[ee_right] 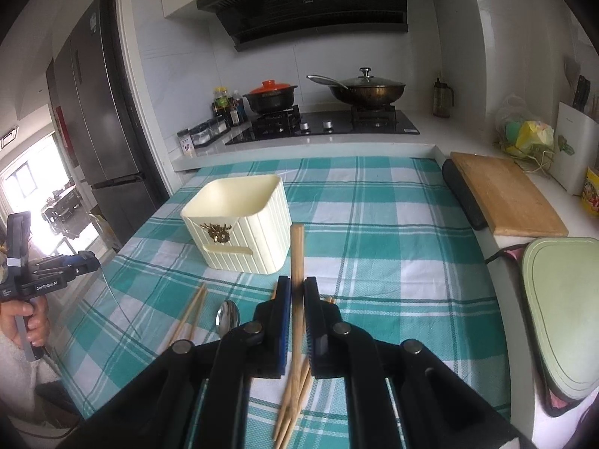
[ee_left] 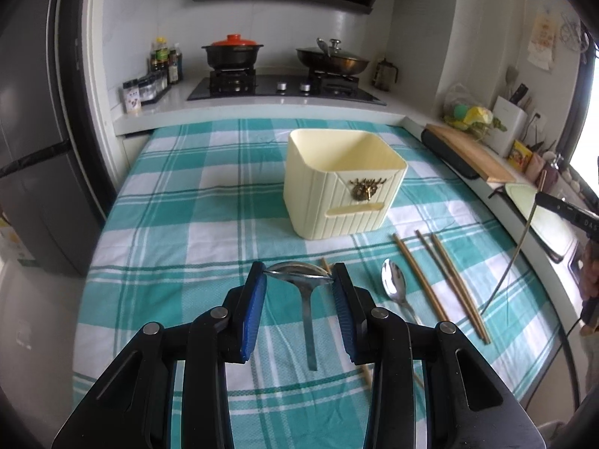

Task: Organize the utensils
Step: 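Carry the spoon into the cream holder with the left tool while the right tool drops its chopstick in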

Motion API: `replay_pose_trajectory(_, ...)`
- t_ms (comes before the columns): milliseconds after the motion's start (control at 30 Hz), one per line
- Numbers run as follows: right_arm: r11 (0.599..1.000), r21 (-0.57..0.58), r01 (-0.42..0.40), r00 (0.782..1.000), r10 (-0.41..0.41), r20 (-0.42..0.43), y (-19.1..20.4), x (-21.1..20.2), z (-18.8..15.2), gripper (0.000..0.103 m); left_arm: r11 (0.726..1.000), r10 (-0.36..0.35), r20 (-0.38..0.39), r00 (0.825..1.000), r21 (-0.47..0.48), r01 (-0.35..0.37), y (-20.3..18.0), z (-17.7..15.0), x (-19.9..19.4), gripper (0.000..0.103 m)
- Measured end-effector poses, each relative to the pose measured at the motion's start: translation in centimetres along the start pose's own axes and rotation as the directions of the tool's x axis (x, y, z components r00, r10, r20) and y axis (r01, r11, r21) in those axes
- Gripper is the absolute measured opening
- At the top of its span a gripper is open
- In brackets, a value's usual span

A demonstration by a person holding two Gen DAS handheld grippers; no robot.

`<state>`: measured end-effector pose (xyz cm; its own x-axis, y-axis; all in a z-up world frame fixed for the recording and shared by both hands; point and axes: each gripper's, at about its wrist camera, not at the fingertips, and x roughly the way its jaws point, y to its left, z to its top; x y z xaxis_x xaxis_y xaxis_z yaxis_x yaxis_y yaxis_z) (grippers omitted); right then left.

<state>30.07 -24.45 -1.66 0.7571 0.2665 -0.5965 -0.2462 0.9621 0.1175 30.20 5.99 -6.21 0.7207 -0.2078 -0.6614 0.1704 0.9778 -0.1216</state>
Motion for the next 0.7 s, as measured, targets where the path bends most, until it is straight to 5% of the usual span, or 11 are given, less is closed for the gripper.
replay_pose_trajectory(300,0.999,-0.038,0.003,0.996,0.001,0.089,2.4,-0.4,4.1,0.007,0.999,-0.028,0.040,0.999,-0.022,0.029,0.7,3.7,-1.5,0.036)
replay_pose_trajectory(700,0.991,-0.133,-0.024,0.970,0.055,0.237,7.5,2.8,15.9,0.007,0.997,-0.064,0.176,0.982,-0.036,0.071,0.3,16.3,-2.2,0.036)
